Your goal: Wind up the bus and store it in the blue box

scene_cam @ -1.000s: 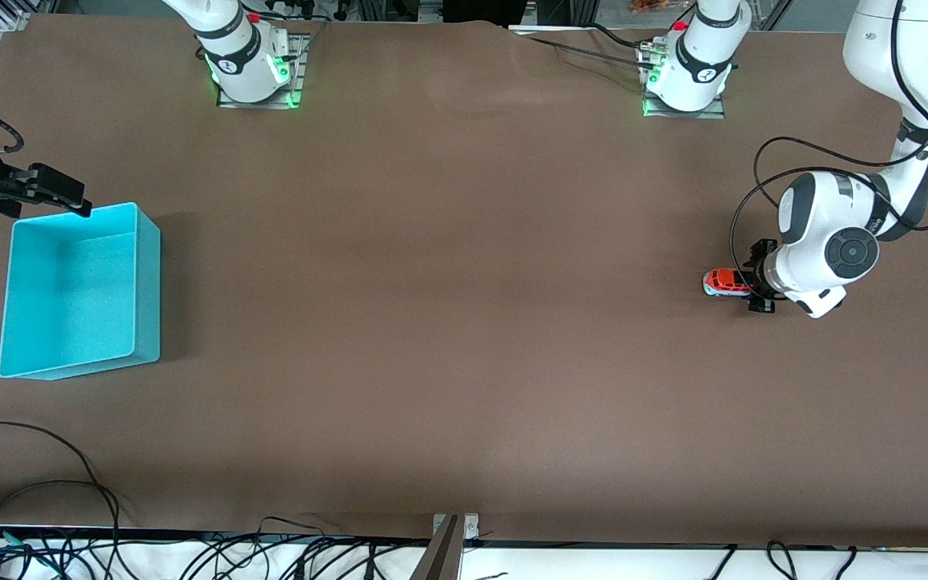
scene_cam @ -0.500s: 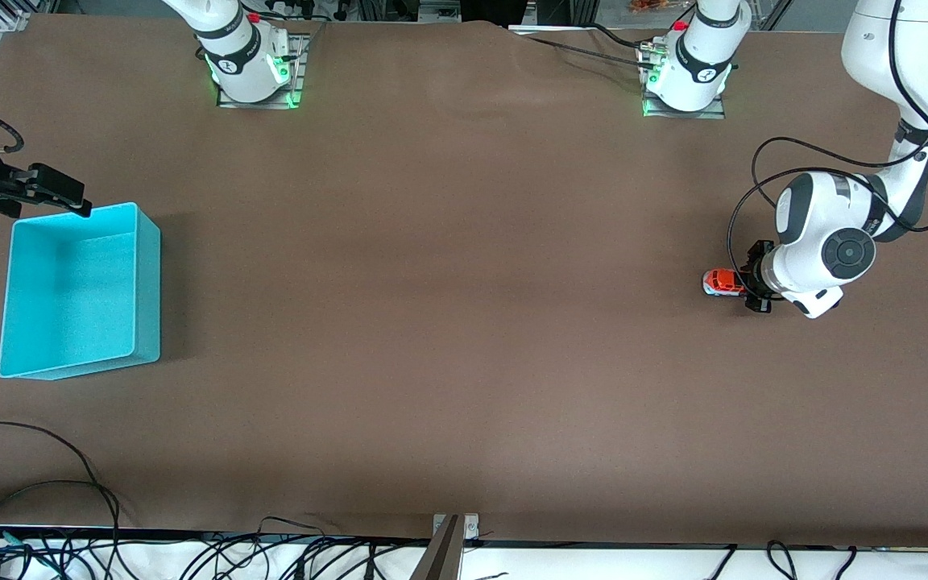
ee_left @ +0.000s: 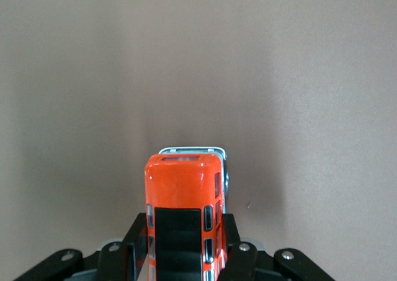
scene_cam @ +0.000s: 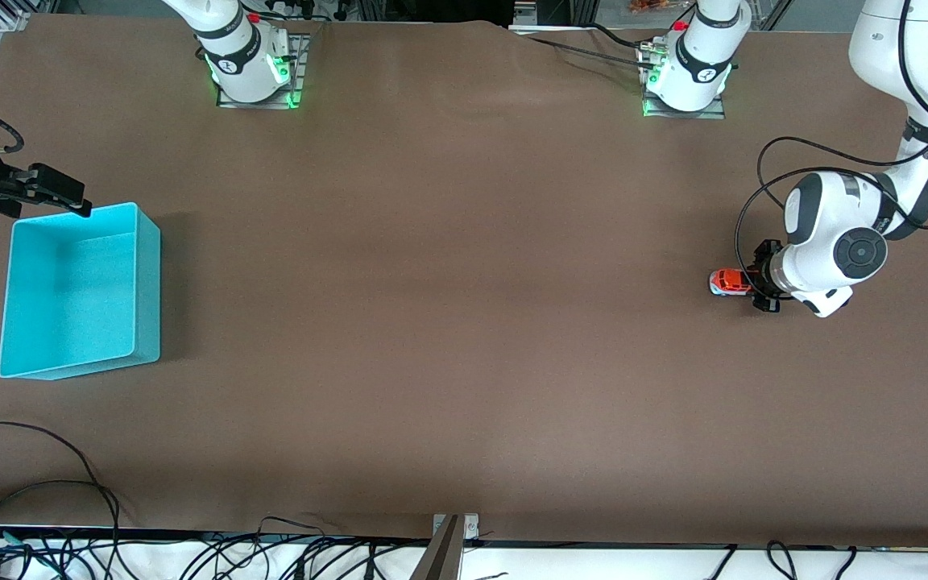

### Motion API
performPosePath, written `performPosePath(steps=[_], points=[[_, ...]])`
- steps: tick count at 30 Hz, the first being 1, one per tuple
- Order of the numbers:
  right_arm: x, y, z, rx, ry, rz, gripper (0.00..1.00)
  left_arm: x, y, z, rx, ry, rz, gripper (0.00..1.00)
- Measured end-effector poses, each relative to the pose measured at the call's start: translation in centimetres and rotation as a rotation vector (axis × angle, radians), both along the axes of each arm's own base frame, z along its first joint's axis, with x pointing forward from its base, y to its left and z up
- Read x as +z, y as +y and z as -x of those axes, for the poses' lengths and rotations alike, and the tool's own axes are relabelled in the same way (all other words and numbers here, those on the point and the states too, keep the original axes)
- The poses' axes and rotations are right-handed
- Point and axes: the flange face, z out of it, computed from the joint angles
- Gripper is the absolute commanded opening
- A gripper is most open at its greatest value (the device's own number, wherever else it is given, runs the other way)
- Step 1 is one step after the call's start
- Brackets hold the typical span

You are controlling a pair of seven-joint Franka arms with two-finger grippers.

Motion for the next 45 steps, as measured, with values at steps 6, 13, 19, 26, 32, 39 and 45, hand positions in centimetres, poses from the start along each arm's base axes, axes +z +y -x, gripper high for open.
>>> performPosePath(steps=[6, 13, 19, 26, 32, 39, 45], points=[[0.0, 0.0, 0.0, 0.0, 0.0, 0.0, 1.0, 0.0, 0.4, 0.0, -0.011, 0.001, 0.004, 0.09], [0.0, 0.0, 0.0, 0.0, -0.001, 0.0, 1.0, 0.1, 1.8, 0.1, -0.034, 0.004, 0.015, 0.09], [0.0, 0.0, 0.0, 0.0, -0.001, 0.0, 1.0, 0.1, 3.4, 0.3, -0.037, -0.002, 0.022, 0.09], [0.0, 0.0, 0.0, 0.0, -0.001, 0.0, 1.0, 0.1, 5.3, 0.6, -0.031, -0.004, 0.014, 0.1], [0.0, 0.0, 0.0, 0.0, -0.001, 0.0, 1.0, 0.1, 7.0, 0.8, -0.014, -0.009, 0.005, 0.1], [0.0, 0.0, 0.0, 0.0, -0.001, 0.0, 1.0, 0.1, 8.7, 1.2, -0.025, -0.012, -0.023, 0.1], [0.0, 0.0, 0.0, 0.0, -0.001, 0.0, 1.0, 0.1, 10.2, 1.4, -0.032, -0.02, -0.043, 0.1]])
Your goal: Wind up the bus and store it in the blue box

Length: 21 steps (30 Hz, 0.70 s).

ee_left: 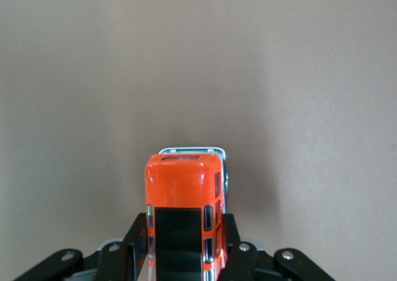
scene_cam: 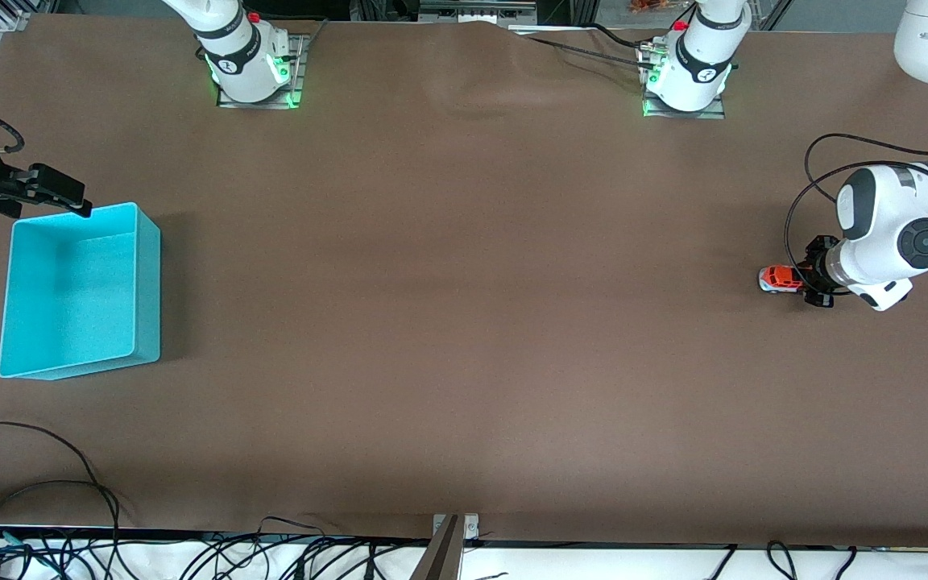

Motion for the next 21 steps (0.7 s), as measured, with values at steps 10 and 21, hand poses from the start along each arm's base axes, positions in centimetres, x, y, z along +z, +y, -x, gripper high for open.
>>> performPosePath(steps=[10, 21], points=[[0.0, 0.01, 0.0, 0.0, 0.0, 0.0, 1.0, 0.0, 0.92, 0.18, 0.0, -0.005, -0.009, 0.11], [0.0, 0.01, 0.0, 0.0, 0.0, 0.0, 1.0, -0.12, 0.9, 0.17, -0.002, -0.006, -0.008, 0.14]])
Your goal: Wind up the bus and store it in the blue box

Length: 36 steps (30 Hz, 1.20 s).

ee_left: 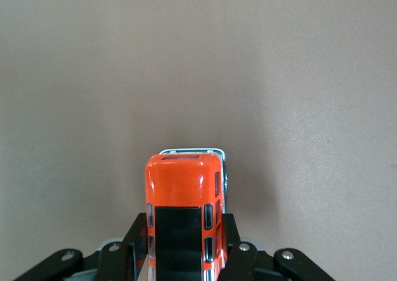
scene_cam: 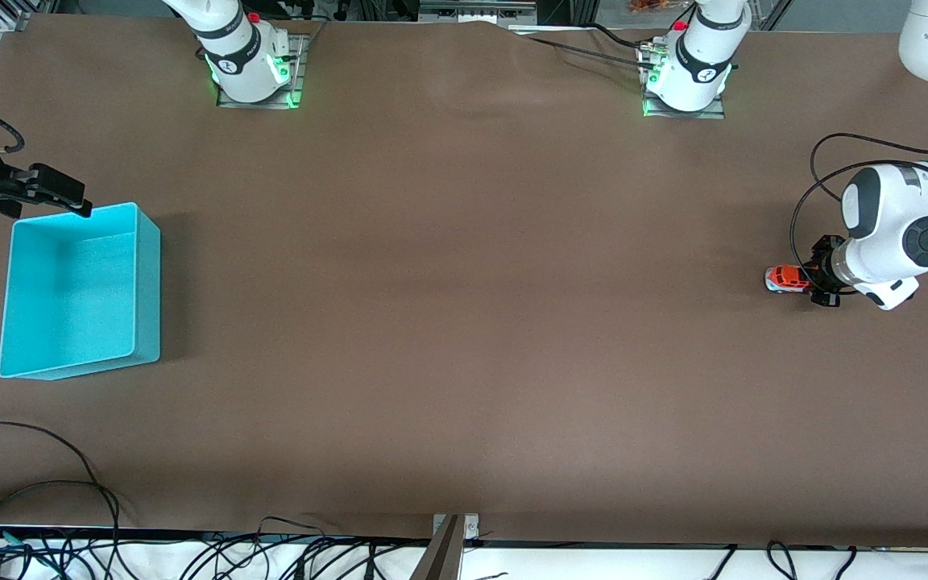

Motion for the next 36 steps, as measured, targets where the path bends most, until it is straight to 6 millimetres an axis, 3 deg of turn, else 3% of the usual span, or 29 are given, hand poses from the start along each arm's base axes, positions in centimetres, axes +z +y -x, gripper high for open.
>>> performPosePath(steps=[7, 16, 23, 29, 36], points=[[0.0, 0.0, 0.0, 0.0, 0.0, 0.0, 1.0, 0.1, -0.1, -0.3, -0.003, -0.007, -0.001, 0.0], [0.0, 0.0, 0.0, 0.0, 0.0, 0.0, 1.0, 1.9, -2.5, -2.7, -0.018, 0.018, 0.021, 0.0], [0.0, 0.0, 0.0, 0.0, 0.0, 0.0, 1.0, 2.7, -7.2, -4.1, 0.017, 0.011, 0.073, 0.0], [0.0, 0.0, 0.0, 0.0, 0.0, 0.0, 1.0, 2.3, -12.6, -4.4, 0.086, 0.012, 0.084, 0.0], [0.0, 0.0, 0.0, 0.0, 0.0, 0.0, 1.0, 1.5, -17.0, -4.2, 0.117, 0.027, 0.081, 0.0]])
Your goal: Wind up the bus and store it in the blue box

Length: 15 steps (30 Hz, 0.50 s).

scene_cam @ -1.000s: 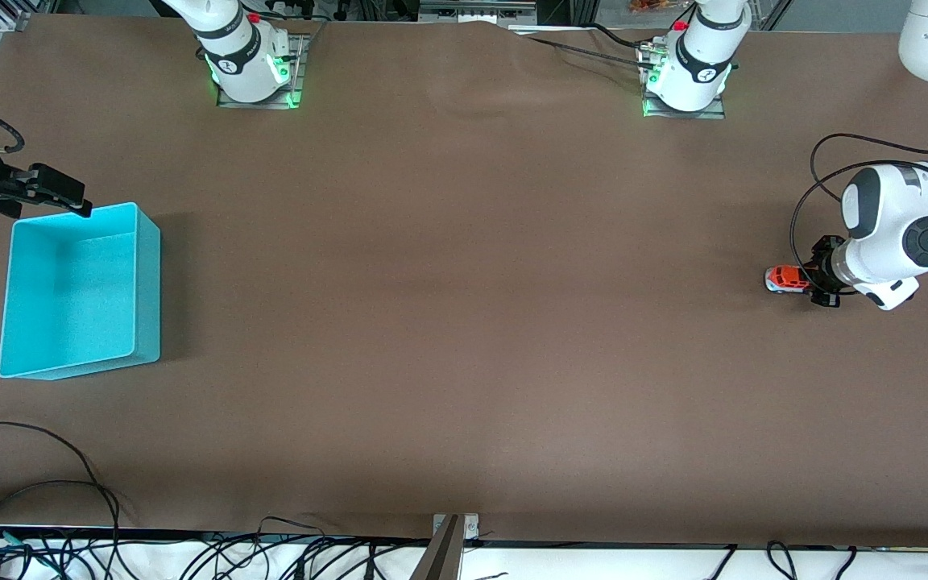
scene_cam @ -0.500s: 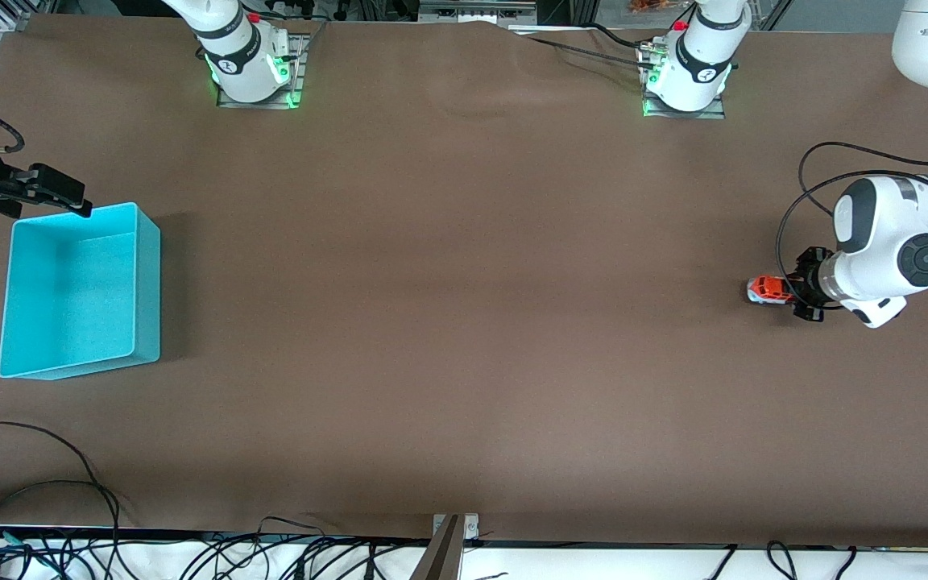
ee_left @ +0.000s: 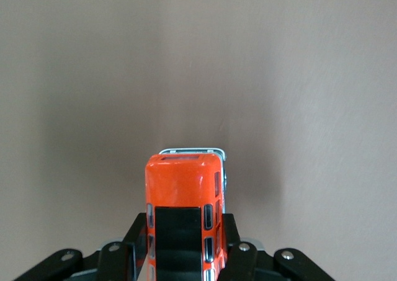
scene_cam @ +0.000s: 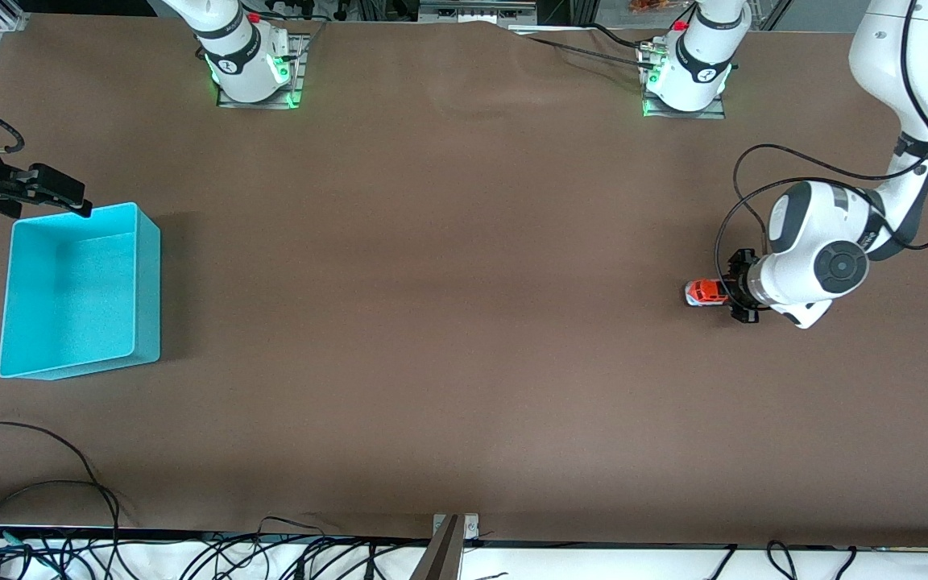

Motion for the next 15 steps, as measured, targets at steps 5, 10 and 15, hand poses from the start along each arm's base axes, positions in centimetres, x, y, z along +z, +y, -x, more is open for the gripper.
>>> performPosePath(steps=[5, 10, 15], points=[[0.0, 0.0, 0.0, 0.0, 0.0, 0.0, 1.0, -0.9, -1.3, 0.3, -0.008, 0.018, 0.0, 0.0], [0.0, 0.0, 0.0, 0.0, 0.0, 0.0, 1.0, -1.4, -1.4, 0.5, -0.027, 0.026, -0.01, 0.0], [0.0, 0.0, 0.0, 0.0, 0.0, 0.0, 1.0, -1.6, -1.2, 0.5, -0.057, 0.028, -0.036, 0.0]])
